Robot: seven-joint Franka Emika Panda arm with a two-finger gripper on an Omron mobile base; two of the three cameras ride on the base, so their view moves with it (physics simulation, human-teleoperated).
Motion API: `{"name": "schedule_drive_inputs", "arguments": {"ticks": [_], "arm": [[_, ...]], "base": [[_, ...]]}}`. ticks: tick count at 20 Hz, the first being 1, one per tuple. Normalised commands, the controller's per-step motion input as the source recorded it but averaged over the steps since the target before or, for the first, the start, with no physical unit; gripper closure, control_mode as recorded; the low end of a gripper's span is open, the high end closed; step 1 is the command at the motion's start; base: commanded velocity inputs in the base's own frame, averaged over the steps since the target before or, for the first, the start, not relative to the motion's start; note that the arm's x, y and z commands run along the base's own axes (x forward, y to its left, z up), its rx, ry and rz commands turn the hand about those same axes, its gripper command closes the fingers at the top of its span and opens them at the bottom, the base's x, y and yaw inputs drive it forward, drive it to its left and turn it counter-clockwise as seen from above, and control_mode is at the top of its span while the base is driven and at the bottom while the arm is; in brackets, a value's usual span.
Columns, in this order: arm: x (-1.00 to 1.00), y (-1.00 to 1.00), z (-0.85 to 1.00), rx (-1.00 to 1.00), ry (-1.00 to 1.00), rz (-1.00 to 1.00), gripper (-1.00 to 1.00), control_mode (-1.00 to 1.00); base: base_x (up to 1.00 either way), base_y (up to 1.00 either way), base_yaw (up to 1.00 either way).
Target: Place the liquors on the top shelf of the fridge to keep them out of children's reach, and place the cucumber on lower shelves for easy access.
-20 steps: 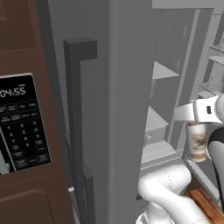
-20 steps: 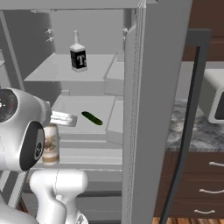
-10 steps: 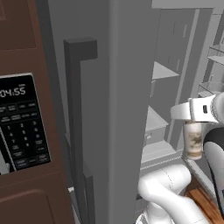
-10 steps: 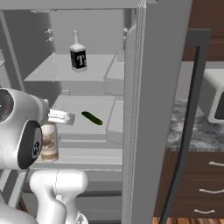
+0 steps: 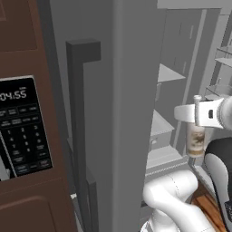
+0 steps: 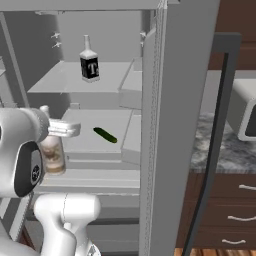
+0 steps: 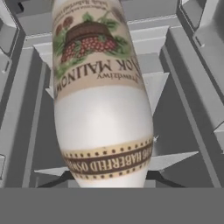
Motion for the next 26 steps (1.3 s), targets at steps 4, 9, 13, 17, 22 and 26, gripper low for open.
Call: {"name": "schedule_drive_inputs", "arguments": {"ticks": [4, 9, 13, 17, 22, 26], "arm": [[0.09, 0.0, 0.27, 0.0, -0.08, 0.0, 1.0, -1.0], [0.14, 0.0, 0.24, 0.0, -0.09, 0.0, 1.0, -1.0], [0.19, 0.0, 0.32, 0.0, -0.11, 0.0, 1.0, -1.0], [0.29, 0.0, 0.3, 0.0, -0.08, 0.0, 1.0, -1.0], [0.31, 0.0, 0.29, 0.0, -0.05, 0.0, 1.0, -1.0], [0.3, 0.0, 0.26, 0.0, -0.03, 0.0, 1.0, -1.0]], "base": [[0.0, 0.0, 0.0], [0.0, 0.0, 0.0], [0.0, 0.0, 0.0], [0.0, 0.0, 0.0], [0.0, 0.0, 0.0], [0.0, 0.0, 0.0]]}}
